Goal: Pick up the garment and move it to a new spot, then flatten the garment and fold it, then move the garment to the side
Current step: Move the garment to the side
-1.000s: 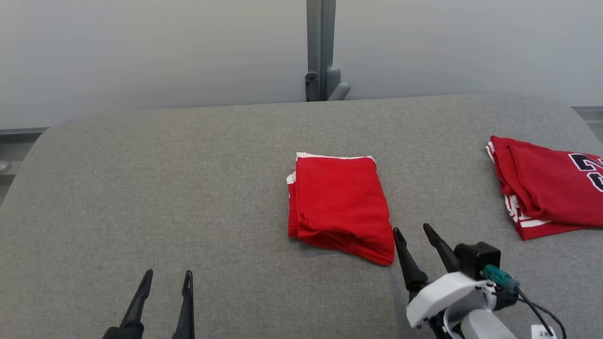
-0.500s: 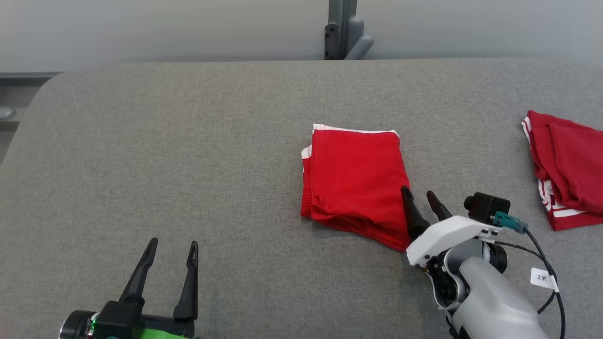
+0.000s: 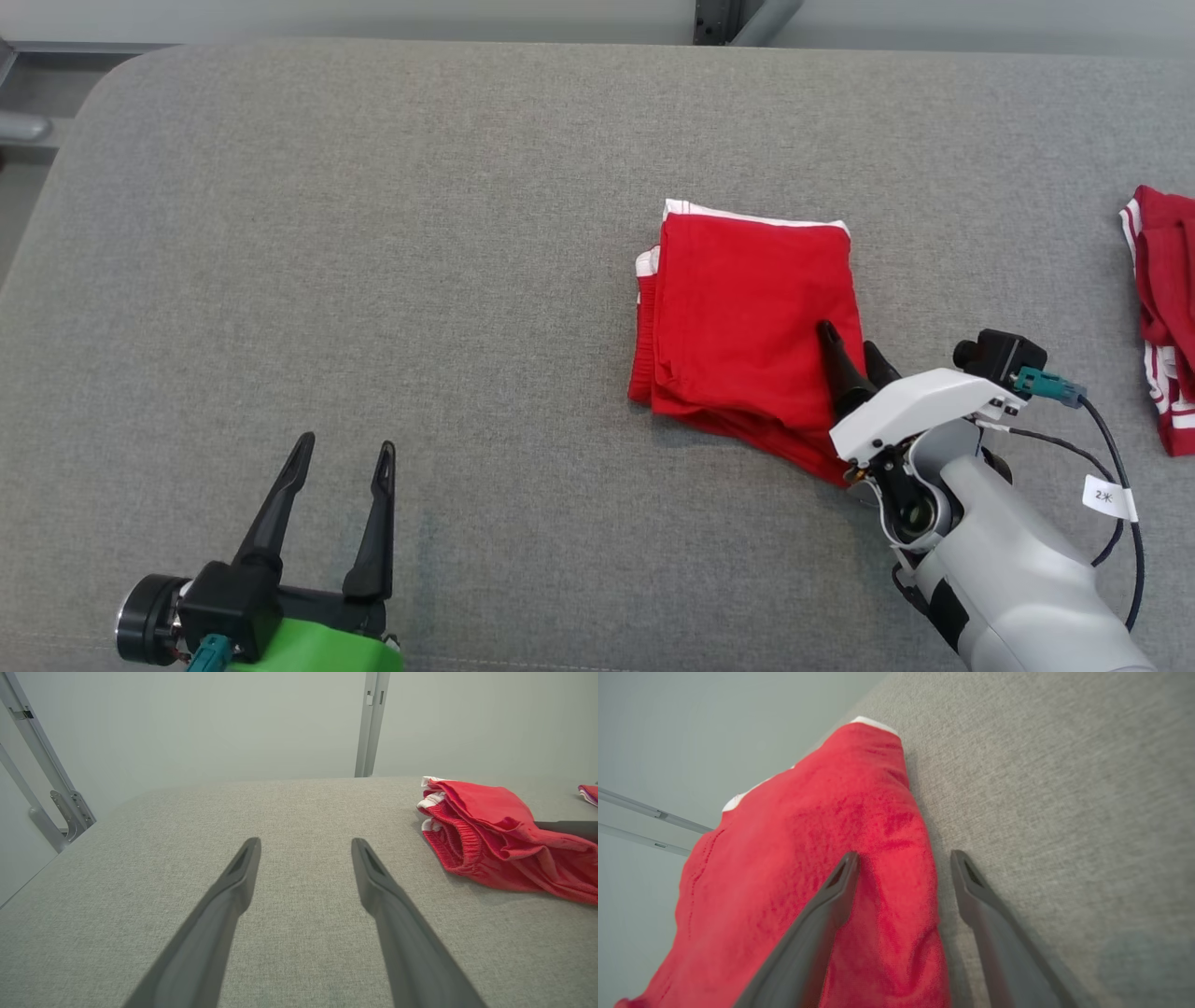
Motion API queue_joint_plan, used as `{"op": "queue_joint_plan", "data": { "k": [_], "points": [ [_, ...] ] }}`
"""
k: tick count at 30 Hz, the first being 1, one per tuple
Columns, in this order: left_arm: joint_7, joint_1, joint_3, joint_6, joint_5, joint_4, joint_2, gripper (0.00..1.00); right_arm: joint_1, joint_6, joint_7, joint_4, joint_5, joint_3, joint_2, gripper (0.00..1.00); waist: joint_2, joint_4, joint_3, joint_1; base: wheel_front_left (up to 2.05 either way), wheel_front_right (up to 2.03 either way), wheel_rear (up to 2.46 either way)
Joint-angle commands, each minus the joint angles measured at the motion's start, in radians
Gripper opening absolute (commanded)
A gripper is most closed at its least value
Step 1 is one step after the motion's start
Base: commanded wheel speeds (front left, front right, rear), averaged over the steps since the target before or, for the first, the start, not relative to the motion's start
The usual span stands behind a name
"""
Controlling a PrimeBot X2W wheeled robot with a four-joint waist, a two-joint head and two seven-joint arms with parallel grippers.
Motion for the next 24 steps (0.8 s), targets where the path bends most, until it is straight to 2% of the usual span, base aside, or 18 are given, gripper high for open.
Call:
{"op": "queue_joint_plan", "data": {
  "k": [1, 2, 3, 4, 5, 6, 13, 24],
  "points": [
    [-0.004, -0.019, 0.0, -0.003, -0.003, 0.003, 0.005, 1.0, 0.005, 0.0, 0.016, -0.004, 0.024, 0.015, -0.006, 1.0, 0.0, 0.008, 0.008, 0.0, 0.0, 0.0, 0.0],
    [-0.004, -0.021, 0.0, -0.003, -0.003, 0.004, 0.004, 1.0, 0.007, 0.0, 0.022, -0.012, 0.038, 0.026, -0.012, 1.0, 0.0, 0.008, 0.009, 0.0, 0.0, 0.0, 0.0],
    [-0.004, -0.022, -0.001, -0.003, -0.003, 0.005, 0.003, 1.0, 0.008, 0.0, 0.026, -0.021, 0.05, 0.037, -0.021, 0.82, 0.0, 0.008, 0.009, 0.0, 0.0, 0.0, 0.0],
    [-0.004, -0.022, -0.001, -0.003, -0.002, 0.005, 0.001, 1.0, 0.01, 0.0, 0.028, -0.03, 0.064, 0.048, -0.03, 0.48, 0.0, 0.008, 0.008, 0.0, 0.0, 0.0, 0.0],
    [-0.004, -0.02, -0.002, -0.003, -0.002, 0.006, 0.0, 1.0, 0.012, 0.0, 0.031, -0.038, 0.077, 0.055, -0.04, 0.27, 0.0, 0.006, 0.006, 0.0, 0.0, 0.0, 0.0],
    [-0.004, -0.018, -0.001, -0.003, -0.002, 0.007, 0.0, 1.0, 0.015, 0.0, 0.033, -0.045, 0.09, 0.064, -0.049, 0.0, 0.0, 0.005, 0.004, 0.0, 0.0, 0.0, 0.0],
    [-0.004, -0.009, 0.001, -0.003, 0.005, 0.011, 0.004, 1.0, 0.028, 0.0, 0.079, -0.099, 0.16, 0.135, -0.121, 0.0, 0.0, -0.009, -0.015, 0.0, 0.0, 0.0, 0.0],
    [-0.004, 0.007, 0.003, -0.003, 0.012, -0.011, 0.02, 1.0, 0.006, 0.0, 0.026, -0.159, 0.154, 0.241, -0.222, 0.0, 0.0, -0.09, -0.01, 0.0, 0.0, 0.0, 0.0]
  ]
}}
